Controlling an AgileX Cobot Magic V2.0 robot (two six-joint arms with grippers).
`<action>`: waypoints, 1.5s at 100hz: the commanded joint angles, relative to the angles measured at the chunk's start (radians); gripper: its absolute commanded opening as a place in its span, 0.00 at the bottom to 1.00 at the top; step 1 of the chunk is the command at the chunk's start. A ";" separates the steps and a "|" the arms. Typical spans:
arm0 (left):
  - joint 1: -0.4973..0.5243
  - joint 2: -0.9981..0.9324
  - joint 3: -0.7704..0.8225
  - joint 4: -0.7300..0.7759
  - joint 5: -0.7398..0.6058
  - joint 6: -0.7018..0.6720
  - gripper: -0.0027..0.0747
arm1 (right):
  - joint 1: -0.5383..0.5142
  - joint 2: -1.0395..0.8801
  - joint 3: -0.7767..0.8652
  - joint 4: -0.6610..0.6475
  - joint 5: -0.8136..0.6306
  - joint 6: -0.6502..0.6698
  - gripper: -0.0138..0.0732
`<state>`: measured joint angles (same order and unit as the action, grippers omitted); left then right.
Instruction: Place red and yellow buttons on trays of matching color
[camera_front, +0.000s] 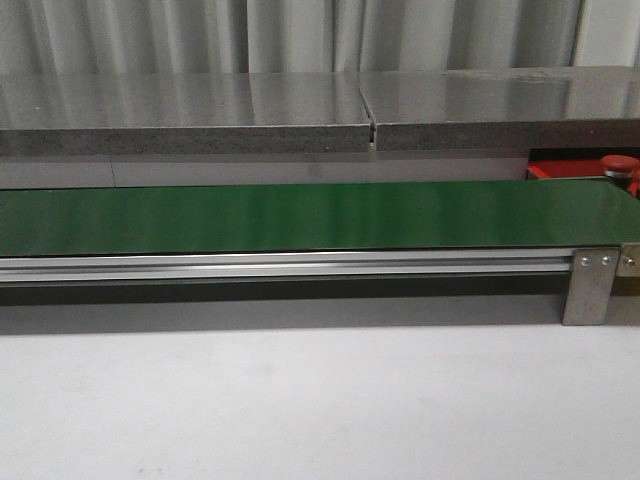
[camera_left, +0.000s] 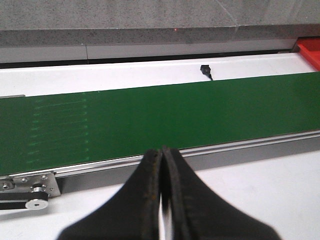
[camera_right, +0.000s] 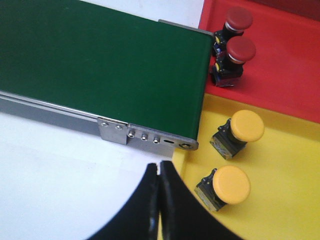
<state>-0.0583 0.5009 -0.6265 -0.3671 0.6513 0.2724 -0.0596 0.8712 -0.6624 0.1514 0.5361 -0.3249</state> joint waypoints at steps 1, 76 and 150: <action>-0.009 0.002 -0.027 -0.025 -0.080 -0.004 0.01 | 0.001 -0.096 0.027 0.013 -0.080 -0.009 0.08; -0.009 0.044 -0.031 -0.025 -0.106 -0.006 0.01 | 0.001 -0.532 0.198 0.072 -0.025 -0.009 0.08; 0.361 0.512 -0.241 0.066 -0.158 -0.058 0.32 | 0.001 -0.532 0.198 0.072 -0.025 -0.009 0.08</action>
<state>0.2830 0.9879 -0.8096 -0.3088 0.5605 0.2212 -0.0596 0.3342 -0.4405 0.2150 0.5761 -0.3257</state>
